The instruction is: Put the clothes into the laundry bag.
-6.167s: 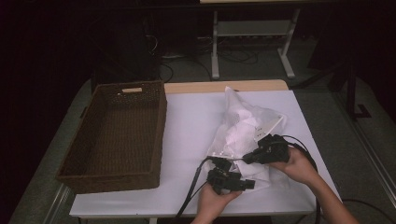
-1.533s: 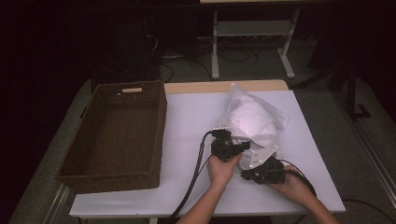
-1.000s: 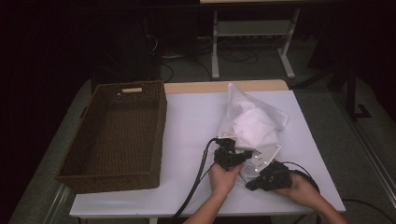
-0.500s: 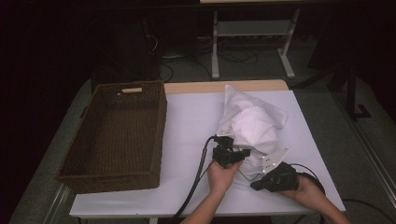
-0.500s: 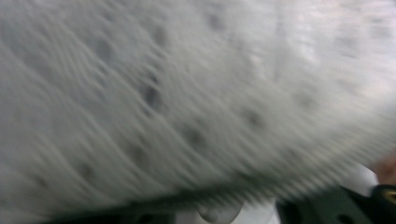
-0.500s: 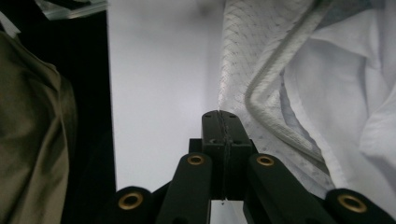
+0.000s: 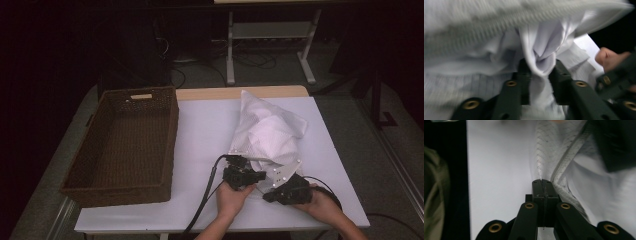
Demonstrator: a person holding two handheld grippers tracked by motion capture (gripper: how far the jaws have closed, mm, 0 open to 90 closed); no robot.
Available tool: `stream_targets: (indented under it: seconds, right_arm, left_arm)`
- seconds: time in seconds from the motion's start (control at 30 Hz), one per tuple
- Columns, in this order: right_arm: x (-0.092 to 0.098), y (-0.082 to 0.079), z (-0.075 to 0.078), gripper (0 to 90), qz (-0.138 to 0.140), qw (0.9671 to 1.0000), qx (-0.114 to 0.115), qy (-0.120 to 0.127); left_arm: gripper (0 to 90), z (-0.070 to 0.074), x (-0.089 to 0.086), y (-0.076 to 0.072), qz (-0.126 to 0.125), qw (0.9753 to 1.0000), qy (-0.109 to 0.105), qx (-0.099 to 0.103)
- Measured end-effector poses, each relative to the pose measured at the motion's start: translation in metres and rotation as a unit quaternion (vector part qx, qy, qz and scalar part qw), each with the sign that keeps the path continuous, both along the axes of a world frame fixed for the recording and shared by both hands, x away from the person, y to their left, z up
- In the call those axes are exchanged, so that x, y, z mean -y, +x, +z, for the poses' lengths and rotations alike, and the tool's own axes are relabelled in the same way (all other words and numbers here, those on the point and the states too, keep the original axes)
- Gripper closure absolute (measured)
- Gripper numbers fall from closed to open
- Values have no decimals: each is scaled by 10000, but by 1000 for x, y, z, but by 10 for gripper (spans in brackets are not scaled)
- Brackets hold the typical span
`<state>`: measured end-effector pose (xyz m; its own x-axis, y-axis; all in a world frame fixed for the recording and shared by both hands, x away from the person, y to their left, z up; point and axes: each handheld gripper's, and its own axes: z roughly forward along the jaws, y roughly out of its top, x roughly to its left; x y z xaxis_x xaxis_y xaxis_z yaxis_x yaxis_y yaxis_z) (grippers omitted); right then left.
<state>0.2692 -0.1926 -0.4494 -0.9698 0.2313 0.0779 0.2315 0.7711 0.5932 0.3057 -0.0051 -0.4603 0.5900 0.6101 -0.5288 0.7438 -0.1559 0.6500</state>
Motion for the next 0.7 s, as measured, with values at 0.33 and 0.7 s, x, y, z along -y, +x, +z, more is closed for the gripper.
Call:
stream_targets:
  seconds: [0.33, 0.7]
  right_arm:
    - [15, -11, 1, 900, 346, 9978, -572, -50]
    - [47, 1, 44, 704, -439, 9962, 177, 731]
  left_arm:
    - [795, -1, 13, 13, 463, 9987, -134, 166]
    - [659, 7, -2, -11, 26, 9994, 0, 332]
